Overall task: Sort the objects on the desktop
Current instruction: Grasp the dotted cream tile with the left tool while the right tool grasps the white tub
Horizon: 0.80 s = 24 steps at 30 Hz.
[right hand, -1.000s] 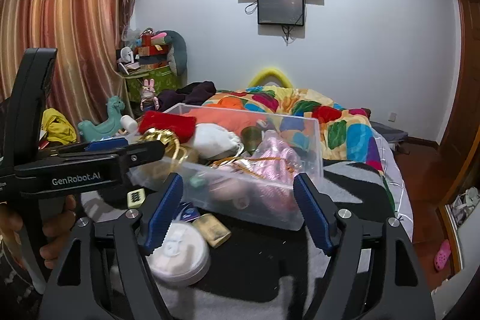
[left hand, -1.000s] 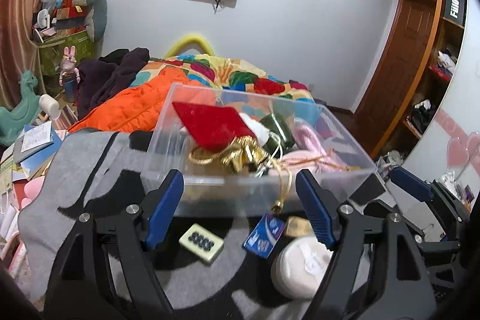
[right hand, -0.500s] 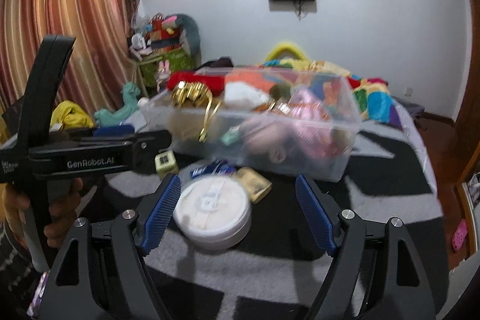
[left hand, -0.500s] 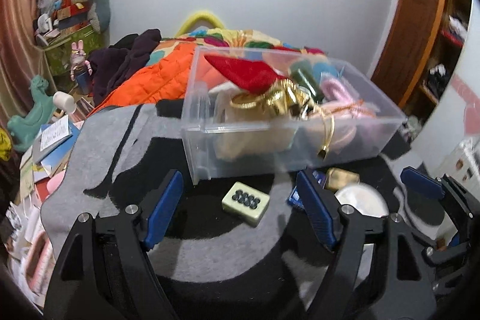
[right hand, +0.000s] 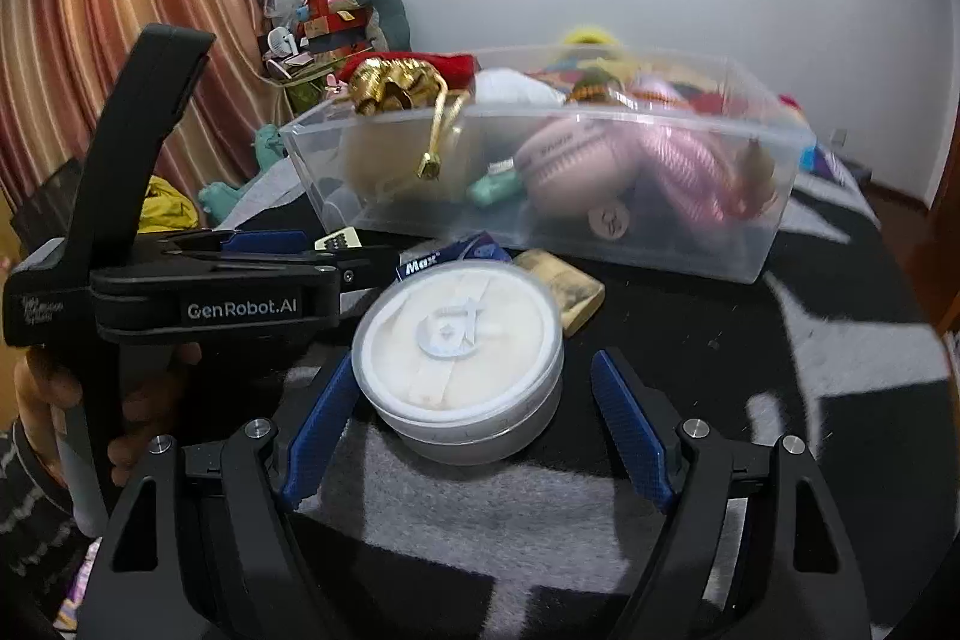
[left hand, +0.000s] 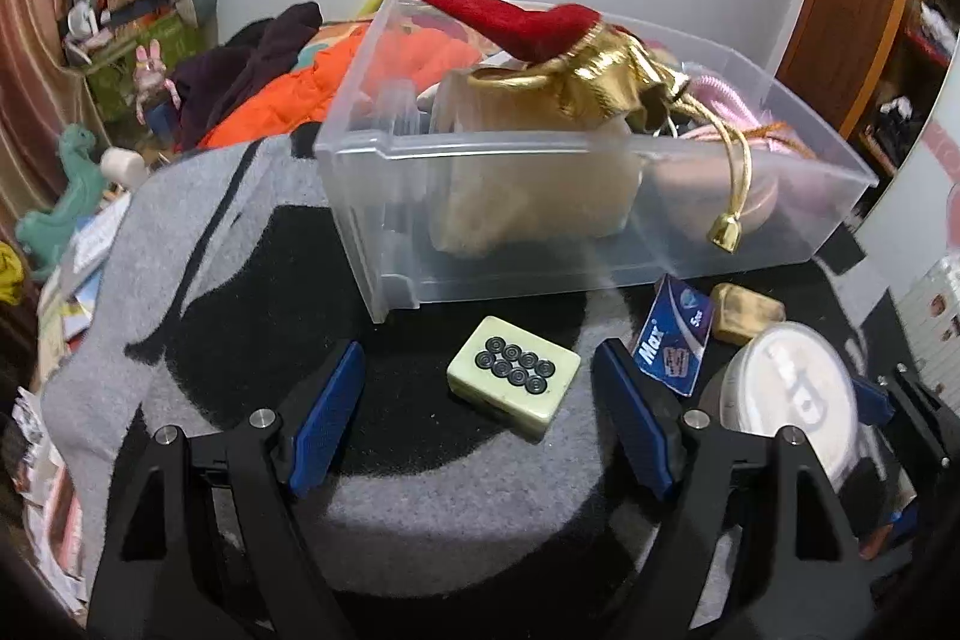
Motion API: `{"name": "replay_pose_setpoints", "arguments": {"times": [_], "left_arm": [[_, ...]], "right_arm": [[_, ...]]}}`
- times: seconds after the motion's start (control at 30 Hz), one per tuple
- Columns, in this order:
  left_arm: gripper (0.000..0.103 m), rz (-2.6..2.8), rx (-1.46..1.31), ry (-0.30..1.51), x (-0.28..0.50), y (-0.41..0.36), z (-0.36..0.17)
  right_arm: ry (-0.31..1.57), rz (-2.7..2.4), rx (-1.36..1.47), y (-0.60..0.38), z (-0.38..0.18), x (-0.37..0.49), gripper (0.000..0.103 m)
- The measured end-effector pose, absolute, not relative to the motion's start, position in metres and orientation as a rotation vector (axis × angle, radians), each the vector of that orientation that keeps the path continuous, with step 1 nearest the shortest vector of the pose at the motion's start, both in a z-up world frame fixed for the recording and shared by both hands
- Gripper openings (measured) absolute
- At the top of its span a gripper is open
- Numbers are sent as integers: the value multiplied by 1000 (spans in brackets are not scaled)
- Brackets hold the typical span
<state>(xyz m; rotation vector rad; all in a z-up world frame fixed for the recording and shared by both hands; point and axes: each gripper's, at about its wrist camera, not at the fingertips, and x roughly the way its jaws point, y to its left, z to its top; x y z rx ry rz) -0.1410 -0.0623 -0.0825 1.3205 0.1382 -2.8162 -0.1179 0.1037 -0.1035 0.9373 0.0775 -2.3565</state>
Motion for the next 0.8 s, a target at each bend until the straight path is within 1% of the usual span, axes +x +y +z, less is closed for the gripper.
{"name": "replay_pose_setpoints", "arguments": {"times": [0.03,0.07,0.1,0.13,0.27,0.47,0.8], "left_arm": [[72,-2815,1311,120,-140,-60,-83],[57,-2822,1291,109,-139,-58,-82],[52,-2827,1273,97,-137,-57,-81],[42,-2827,1263,78,-137,-55,-80],[41,-2828,1234,27,-133,-50,-80],[41,-2861,1198,96,-128,-58,-75],[41,-2923,1074,157,-109,-63,-59]], "right_arm": [[83,-2362,930,104,-103,-117,76],[84,-2365,924,104,-103,-115,75],[81,-2364,917,105,-102,-113,70],[76,-2359,912,106,-101,-111,64],[22,-2349,922,113,-100,-112,63],[-77,-2338,928,130,-93,-117,63],[-134,-2406,874,152,-74,-122,62]]}}
